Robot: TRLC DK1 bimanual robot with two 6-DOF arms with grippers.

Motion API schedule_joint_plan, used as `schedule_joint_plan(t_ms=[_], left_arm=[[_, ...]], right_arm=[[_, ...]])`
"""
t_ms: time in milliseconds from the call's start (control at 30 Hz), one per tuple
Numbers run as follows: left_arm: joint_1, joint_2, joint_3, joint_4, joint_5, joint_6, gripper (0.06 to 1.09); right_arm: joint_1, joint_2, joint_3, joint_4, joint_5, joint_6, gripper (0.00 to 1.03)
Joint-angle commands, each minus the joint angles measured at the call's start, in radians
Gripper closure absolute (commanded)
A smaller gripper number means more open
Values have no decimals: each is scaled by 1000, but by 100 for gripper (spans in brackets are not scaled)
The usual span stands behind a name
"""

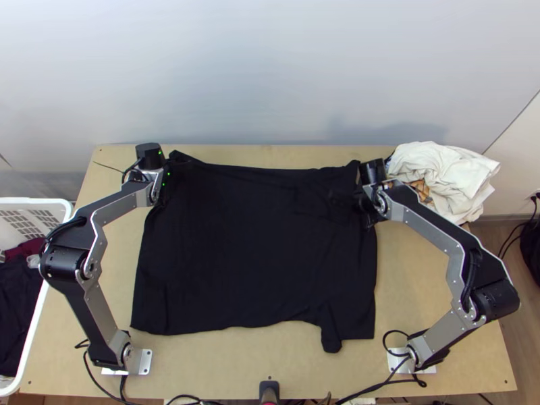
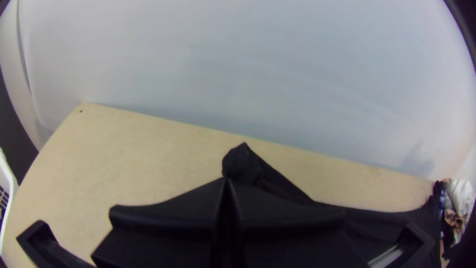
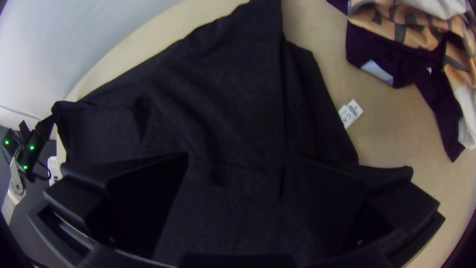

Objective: Fold the t-shirt

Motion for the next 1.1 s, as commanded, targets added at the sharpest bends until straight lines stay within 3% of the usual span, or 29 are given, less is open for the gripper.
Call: schedule_joint_plan(t_ms=[0, 133, 167, 267, 300, 533, 667, 733, 833, 933, 1067], left_arm=[[10, 4, 1, 2, -1, 8, 105], [22, 1, 17, -3, -3, 5, 105], [25, 1, 21, -5, -7, 2, 101], [39, 0, 40, -26, -27, -12, 75], [45, 0, 49, -38, -27, -20, 70], [74, 1, 73, -57, -27, -24, 60], [82, 1, 92, -77, -27, -24, 60], [82, 1, 100, -80, -27, -24, 60], [82, 6, 110, -86, -27, -24, 60], [77, 24, 139, -112, -27, -29, 60], [73, 69, 219, -189, -18, -47, 60]], right_arm=[[4, -12, -56, -14, -12, -5, 13], [4, 7, -78, -14, -12, -8, 13], [2, 10, -82, -14, -12, -11, 13], [-1, 25, -82, -14, -12, -13, 13], [-1, 31, -78, -14, -12, -13, 13], [2, 63, -38, -13, -12, -5, 13], [8, 77, -7, -10, -14, -2, 28], [11, 80, 10, -8, -14, -2, 40], [13, 82, 24, 22, -12, -11, 77], [11, 83, 28, 55, -12, -33, 99], [11, 79, 38, 59, -12, -53, 100]])
